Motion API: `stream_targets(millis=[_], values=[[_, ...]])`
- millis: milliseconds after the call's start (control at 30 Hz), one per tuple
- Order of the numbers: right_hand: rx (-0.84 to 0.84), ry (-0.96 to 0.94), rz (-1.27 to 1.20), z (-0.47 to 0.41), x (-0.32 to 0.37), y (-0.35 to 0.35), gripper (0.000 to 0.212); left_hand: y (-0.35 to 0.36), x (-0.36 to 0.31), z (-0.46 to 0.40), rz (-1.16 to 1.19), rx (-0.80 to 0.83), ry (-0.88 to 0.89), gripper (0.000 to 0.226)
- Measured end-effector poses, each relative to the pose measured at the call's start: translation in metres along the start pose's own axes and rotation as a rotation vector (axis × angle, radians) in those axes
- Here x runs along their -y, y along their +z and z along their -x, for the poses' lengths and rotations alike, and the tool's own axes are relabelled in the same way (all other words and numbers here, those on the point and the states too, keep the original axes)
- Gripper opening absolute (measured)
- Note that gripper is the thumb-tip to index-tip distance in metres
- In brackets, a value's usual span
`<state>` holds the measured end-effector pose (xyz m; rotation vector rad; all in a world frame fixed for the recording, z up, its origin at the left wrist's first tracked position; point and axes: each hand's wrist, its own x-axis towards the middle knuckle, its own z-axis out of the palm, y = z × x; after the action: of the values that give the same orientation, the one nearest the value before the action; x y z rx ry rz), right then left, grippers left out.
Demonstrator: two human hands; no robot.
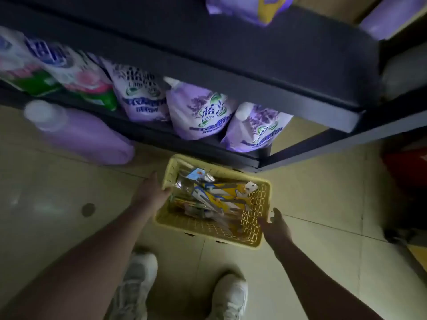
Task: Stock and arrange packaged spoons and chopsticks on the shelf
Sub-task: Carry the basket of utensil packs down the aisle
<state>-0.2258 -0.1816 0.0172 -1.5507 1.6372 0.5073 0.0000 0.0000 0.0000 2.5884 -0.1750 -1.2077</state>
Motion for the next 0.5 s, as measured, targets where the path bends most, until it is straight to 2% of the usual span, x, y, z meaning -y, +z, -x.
stream_targets(millis=[67, 167, 300, 500], values=[[0.032, -0.011, -0.115, -0.021, 0.002, 0.010, 0.048, 0.010, 0.005, -0.015, -0.009, 0.029, 0.023, 0.049], [0.008, 0.032, -0.137, -0.052, -0.004, 0.021, 0.029, 0.023, 0.013, -0.031, -0.011, 0.041, 0.028, 0.026], [-0.009, 0.067, -0.207, -0.062, -0.005, 0.023, 0.009, 0.030, 0.021, -0.027, 0.006, -0.049, 0.036, 0.023], [0.030, -0.081, 0.026, 0.000, 0.015, -0.016, 0.017, -0.013, 0.041, 0.051, 0.171, -0.068, -0.058, 0.025]])
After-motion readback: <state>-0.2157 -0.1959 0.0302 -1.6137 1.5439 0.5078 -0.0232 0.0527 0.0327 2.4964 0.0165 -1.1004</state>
